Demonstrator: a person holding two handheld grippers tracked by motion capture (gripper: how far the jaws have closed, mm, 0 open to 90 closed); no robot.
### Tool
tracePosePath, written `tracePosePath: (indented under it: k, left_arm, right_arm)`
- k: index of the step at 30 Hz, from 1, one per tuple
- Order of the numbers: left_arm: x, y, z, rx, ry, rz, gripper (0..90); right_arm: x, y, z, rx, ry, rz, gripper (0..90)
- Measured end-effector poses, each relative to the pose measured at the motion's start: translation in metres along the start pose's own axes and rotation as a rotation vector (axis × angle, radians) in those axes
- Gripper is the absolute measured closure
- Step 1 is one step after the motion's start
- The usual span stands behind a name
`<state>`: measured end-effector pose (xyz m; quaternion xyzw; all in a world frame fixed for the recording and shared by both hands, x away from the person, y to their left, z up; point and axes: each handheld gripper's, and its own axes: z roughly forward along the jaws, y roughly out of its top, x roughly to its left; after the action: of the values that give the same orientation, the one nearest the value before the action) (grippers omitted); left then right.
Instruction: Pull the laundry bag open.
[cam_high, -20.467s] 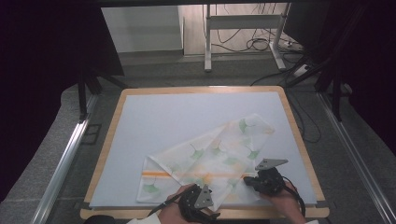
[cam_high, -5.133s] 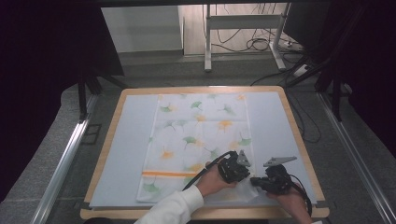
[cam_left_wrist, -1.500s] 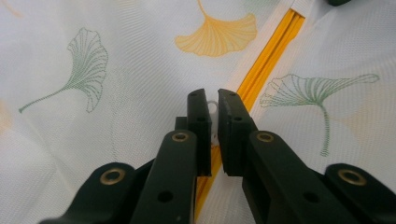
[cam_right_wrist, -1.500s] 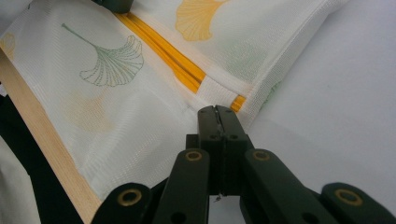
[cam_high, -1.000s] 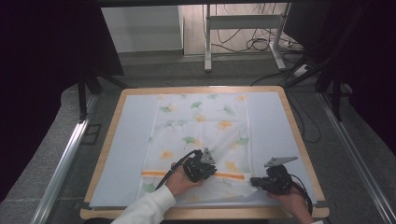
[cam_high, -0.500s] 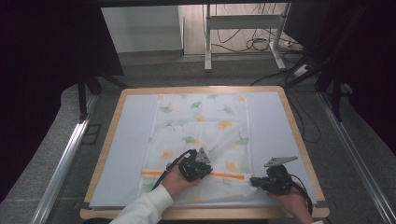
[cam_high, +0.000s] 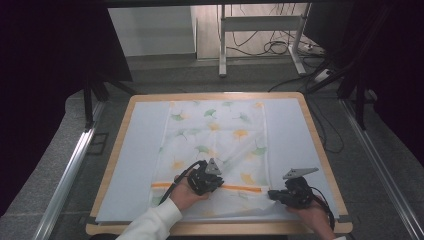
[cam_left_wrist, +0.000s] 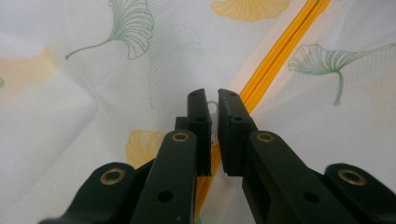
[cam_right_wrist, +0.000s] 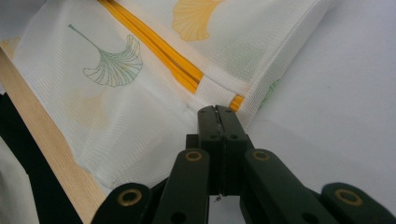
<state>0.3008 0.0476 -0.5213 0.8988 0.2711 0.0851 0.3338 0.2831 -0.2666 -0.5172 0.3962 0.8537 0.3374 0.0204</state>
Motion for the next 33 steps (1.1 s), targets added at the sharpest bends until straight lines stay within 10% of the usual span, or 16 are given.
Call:
tracePosePath:
  k: [33]
  left_arm:
    - [0.004,-0.015,-0.012,0.002,0.023,0.013,84.4]
  right_arm:
    - [0.000,0.000,0.000,0.000,0.001,-0.001,90.0]
